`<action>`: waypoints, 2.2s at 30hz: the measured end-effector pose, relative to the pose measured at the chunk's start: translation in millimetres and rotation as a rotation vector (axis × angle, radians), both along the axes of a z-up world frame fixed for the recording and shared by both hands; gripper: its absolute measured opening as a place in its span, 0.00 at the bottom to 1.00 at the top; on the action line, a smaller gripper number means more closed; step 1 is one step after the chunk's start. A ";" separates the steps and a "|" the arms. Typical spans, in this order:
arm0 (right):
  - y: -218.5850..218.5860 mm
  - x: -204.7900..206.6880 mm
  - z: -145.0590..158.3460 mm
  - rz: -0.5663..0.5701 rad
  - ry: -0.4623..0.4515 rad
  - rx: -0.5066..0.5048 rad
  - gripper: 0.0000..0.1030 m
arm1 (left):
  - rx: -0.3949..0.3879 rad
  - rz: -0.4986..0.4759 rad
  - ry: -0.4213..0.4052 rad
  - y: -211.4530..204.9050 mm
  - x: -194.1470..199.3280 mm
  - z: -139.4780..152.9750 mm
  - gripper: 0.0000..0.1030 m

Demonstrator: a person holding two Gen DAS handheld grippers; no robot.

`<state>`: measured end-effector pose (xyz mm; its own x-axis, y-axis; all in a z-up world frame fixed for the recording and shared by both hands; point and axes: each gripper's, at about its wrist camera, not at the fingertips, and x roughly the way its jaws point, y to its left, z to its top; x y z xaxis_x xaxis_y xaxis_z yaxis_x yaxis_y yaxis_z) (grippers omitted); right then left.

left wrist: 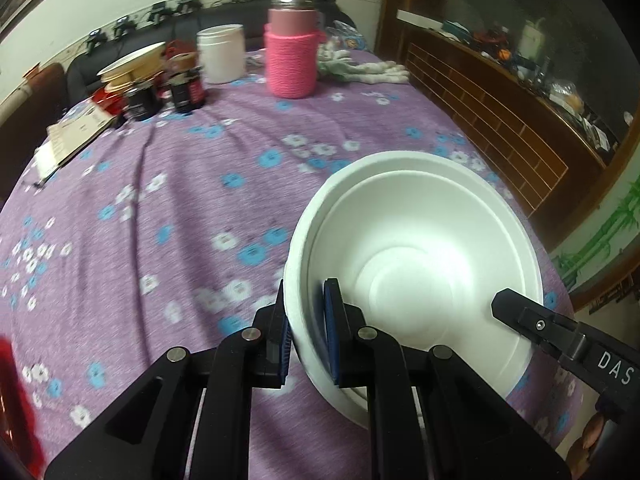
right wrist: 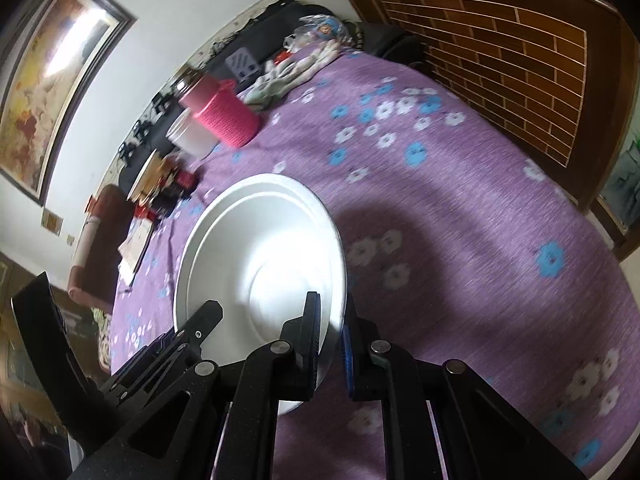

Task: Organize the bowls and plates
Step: 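Lift the second foam bowl with the left tool and carry it toward the stack, then lower the second foam bowl with the left tool onto the stacked bowls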

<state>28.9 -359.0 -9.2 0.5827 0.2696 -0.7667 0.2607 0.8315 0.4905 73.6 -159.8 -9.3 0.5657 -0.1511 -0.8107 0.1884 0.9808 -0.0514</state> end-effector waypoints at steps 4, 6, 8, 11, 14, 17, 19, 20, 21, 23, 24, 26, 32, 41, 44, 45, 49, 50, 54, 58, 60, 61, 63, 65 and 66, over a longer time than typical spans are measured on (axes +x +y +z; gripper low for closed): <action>29.3 -4.8 3.4 0.057 -0.005 -0.014 0.09 | -0.007 0.044 0.003 28.4 -10.2 1.9 0.12; 40.2 -6.9 4.6 0.077 -0.009 -0.013 0.09 | -0.008 0.066 -0.005 41.8 -15.8 3.6 0.12; 53.9 -8.1 6.6 0.102 -0.015 -0.012 0.09 | -0.010 0.088 -0.001 55.7 -20.7 3.2 0.12; 75.5 -8.7 8.7 0.142 -0.018 -0.019 0.09 | -0.020 0.121 0.002 77.1 -27.0 2.8 0.12; 95.2 -9.2 10.3 0.180 -0.020 -0.025 0.09 | -0.027 0.154 0.006 96.0 -32.7 3.2 0.12; 113.1 -9.2 11.7 0.214 -0.024 -0.027 0.09 | -0.038 0.186 0.005 114.4 -38.2 4.2 0.12; 124.4 -8.4 12.7 0.237 -0.028 -0.030 0.09 | -0.041 0.206 0.001 125.7 -41.8 5.6 0.12; 131.9 -8.2 13.8 0.252 -0.031 -0.031 0.09 | -0.043 0.215 0.001 131.0 -43.7 6.3 0.12; 136.1 -7.9 14.3 0.260 -0.032 -0.031 0.09 | -0.046 0.225 -0.001 136.6 -45.5 6.9 0.12; 146.8 -7.1 16.0 0.282 -0.037 -0.029 0.09 | -0.052 0.247 -0.003 147.9 -49.4 8.5 0.12; 151.4 -6.9 16.9 0.292 -0.039 -0.030 0.09 | -0.055 0.255 -0.006 152.3 -51.1 9.4 0.12; 162.3 -6.2 19.9 0.317 -0.047 -0.028 0.09 | -0.060 0.273 -0.014 163.2 -55.5 12.4 0.12; 198.2 -4.0 29.1 0.396 -0.072 -0.025 0.09 | -0.066 0.353 -0.032 196.6 -64.3 21.2 0.12; 244.9 -2.7 37.2 0.495 -0.091 -0.019 0.09 | -0.084 0.455 -0.048 238.6 -77.1 26.4 0.12; 259.2 -3.0 40.4 0.524 -0.099 -0.017 0.09 | -0.085 0.487 -0.061 251.9 -82.5 29.8 0.12; 263.3 -2.9 40.9 0.532 -0.100 -0.015 0.09 | -0.086 0.495 -0.063 255.1 -83.5 30.5 0.12; 282.0 -2.9 45.7 0.570 -0.113 -0.014 0.09 | -0.091 0.534 -0.070 270.7 -87.1 33.9 0.11; 285.5 -2.5 47.0 0.577 -0.115 -0.014 0.09 | -0.092 0.542 -0.073 273.7 -87.8 34.7 0.11; 299.6 -2.1 51.8 0.601 -0.123 -0.013 0.09 | -0.098 0.571 -0.081 286.7 -90.1 37.5 0.11; 312.0 -0.9 54.3 0.623 -0.127 -0.009 0.09 | -0.105 0.596 -0.088 298.2 -93.3 40.0 0.11; 318.8 0.5 55.9 0.637 -0.128 -0.003 0.09 | -0.107 0.610 -0.095 304.2 -95.5 42.1 0.11; 320.7 1.0 56.0 0.643 -0.129 -0.001 0.09 | -0.110 0.619 -0.095 307.9 -96.8 43.0 0.11; 329.8 1.7 58.3 0.663 -0.132 -0.001 0.09 | -0.115 0.638 -0.101 313.9 -99.9 45.5 0.11; 338.7 2.1 61.0 0.681 -0.136 0.003 0.09 | -0.109 0.658 -0.116 319.8 -102.9 48.4 0.11; 342.1 2.8 62.6 0.687 -0.139 0.003 0.09 | -0.107 0.670 -0.122 323.0 -104.2 49.5 0.11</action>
